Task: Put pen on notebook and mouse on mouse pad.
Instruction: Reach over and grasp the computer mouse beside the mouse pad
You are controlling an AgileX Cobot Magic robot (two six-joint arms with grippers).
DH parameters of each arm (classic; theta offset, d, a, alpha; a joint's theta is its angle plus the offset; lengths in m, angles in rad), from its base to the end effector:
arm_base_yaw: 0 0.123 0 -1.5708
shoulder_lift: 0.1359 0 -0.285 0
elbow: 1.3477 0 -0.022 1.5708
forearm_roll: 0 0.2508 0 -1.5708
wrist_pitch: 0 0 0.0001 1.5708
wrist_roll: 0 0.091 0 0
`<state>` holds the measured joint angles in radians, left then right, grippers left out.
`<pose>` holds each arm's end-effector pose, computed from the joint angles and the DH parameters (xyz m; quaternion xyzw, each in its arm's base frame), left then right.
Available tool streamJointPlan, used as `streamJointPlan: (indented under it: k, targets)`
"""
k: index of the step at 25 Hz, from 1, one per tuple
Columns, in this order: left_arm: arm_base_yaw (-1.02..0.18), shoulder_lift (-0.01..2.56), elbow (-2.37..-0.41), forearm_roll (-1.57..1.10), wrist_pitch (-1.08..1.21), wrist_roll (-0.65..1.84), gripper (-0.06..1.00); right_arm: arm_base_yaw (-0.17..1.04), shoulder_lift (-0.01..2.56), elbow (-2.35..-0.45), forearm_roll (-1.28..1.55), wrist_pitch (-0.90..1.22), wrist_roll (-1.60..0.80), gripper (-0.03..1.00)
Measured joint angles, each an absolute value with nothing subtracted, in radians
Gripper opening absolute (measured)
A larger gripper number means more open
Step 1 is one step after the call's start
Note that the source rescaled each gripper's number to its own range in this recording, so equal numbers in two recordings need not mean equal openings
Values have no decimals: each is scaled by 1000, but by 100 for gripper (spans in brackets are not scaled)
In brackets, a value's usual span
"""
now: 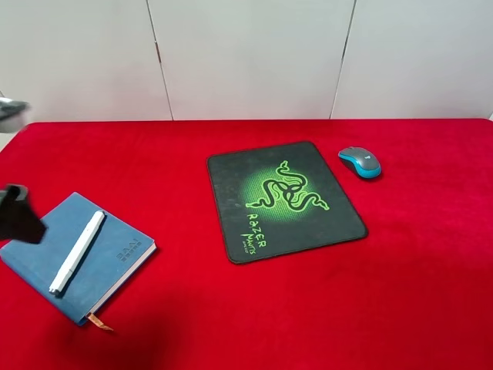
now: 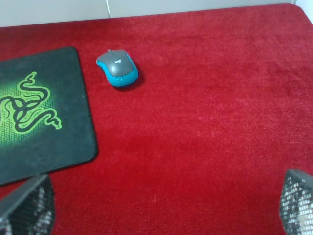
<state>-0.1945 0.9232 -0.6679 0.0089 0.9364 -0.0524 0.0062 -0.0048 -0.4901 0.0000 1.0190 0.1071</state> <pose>0.1495 -0.0288 0.2699 0.0708 0.9704 -0.0244 0.2298 -0.0027 0.0000 0.2779 0.0425 0.8425 0.0304 0.5362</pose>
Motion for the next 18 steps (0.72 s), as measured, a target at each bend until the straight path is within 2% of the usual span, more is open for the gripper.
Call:
streamJointPlan:
  k: [9, 18]
  targets:
    - [-195, 502, -668, 9, 1162, -96, 100, 6, -5, -490, 0, 1019, 107, 100]
    - [-195, 203, -668, -37, 1165, -47, 100, 6, -5, -490, 0, 1019, 107, 100]
